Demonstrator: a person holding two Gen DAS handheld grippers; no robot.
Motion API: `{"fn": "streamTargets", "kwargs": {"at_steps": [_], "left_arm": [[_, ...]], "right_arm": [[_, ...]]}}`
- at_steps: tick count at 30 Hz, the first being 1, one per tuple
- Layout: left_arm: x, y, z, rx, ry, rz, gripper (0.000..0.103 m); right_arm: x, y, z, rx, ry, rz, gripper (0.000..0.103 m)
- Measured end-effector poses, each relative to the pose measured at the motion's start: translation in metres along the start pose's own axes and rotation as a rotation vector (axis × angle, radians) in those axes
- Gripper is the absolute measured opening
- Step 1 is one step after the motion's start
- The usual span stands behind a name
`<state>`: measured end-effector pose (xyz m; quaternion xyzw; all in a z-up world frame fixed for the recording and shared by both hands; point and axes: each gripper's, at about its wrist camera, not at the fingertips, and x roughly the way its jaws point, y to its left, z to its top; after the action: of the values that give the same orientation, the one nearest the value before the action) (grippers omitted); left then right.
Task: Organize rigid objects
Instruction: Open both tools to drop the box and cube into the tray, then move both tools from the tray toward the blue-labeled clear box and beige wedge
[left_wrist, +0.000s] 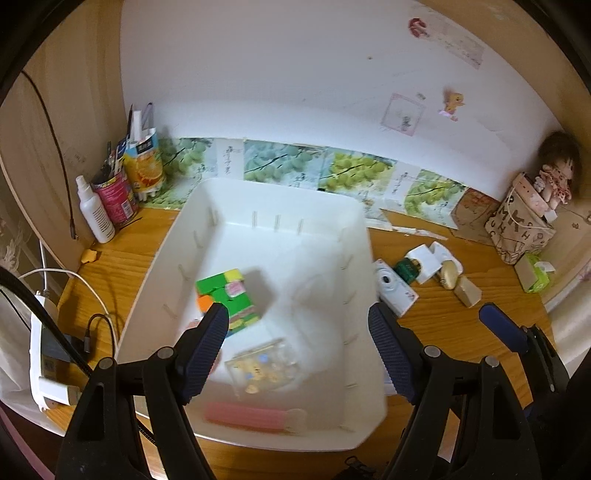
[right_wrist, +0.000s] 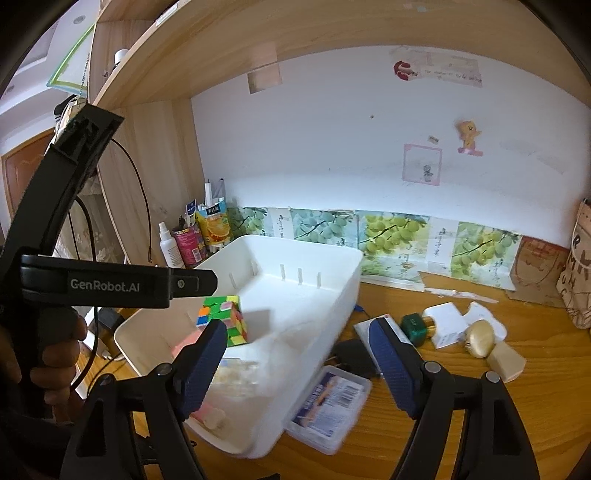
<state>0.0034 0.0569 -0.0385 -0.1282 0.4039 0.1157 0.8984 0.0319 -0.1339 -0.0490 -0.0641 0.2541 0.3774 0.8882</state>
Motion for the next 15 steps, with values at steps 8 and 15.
{"fn": "streamTargets", "kwargs": {"at_steps": [8,15], "left_arm": [[-0.010,-0.040,-0.003,-0.031,-0.044,-0.031,0.086],[-0.013,-0.074,-0.009,-0.069,-0.067,-0.052,0.086]], "right_arm": [[-0.024,-0.034,0.003,-0.057,0.007,-0.010,0.080],[-0.042,-0.063,0.005,-0.107,0.021,-0.023,0.080]]}}
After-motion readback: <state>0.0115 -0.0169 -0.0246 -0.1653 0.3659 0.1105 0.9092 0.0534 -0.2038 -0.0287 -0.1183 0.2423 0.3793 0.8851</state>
